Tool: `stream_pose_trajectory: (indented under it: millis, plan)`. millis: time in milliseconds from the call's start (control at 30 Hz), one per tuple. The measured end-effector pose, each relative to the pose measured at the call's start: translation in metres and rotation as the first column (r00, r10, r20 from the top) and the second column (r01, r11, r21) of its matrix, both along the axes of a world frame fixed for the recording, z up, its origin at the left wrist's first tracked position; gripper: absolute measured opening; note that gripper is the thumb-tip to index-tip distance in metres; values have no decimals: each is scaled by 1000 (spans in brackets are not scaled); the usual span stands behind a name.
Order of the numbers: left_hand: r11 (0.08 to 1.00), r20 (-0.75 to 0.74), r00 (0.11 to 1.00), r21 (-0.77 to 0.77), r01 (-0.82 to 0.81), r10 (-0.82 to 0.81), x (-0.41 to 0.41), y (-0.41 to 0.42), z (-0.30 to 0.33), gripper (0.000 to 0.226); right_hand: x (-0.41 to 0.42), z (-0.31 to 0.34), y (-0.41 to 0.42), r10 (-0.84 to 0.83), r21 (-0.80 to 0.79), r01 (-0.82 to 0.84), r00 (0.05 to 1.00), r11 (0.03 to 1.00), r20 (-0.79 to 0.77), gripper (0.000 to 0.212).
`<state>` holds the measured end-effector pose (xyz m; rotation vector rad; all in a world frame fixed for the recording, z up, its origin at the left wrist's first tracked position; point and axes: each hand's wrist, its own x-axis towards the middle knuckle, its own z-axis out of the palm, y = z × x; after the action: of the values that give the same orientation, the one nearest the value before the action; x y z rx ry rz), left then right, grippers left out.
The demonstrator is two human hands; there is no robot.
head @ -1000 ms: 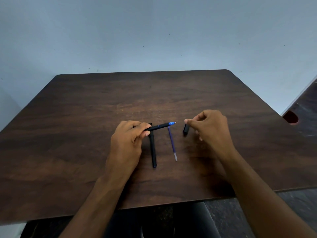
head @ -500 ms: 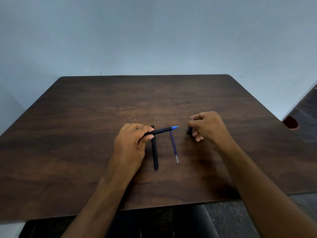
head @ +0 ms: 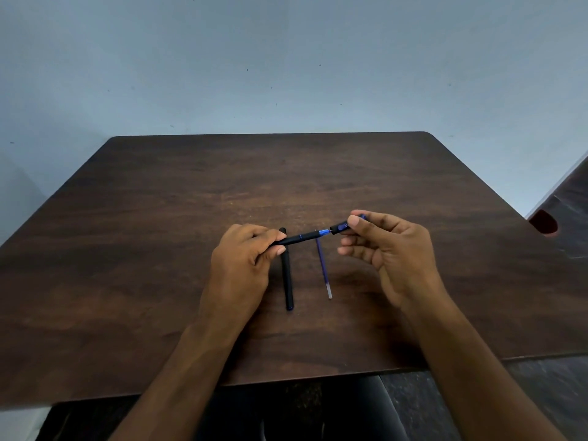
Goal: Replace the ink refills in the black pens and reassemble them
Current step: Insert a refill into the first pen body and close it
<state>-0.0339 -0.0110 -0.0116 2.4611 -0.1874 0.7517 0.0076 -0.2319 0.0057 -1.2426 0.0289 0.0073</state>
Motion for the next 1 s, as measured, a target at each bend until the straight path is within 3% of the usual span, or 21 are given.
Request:
stream_pose_trajectory:
  millis: [300,600,1000]
  plan:
    - [1000,17,1000,4,9,-9,2,-1,-1,18,-7,-5,17,31,17,-31,999,999,-13,32]
    - [993,90,996,-110,37,-27,1,-1,-2,19,-12,-12,30,-68,-221,115,976,968,209,16]
    - [973,173,984,-218,77,-39,5,2,-9,17,-5,-11,37,-71,-148,110,967,983,245,17]
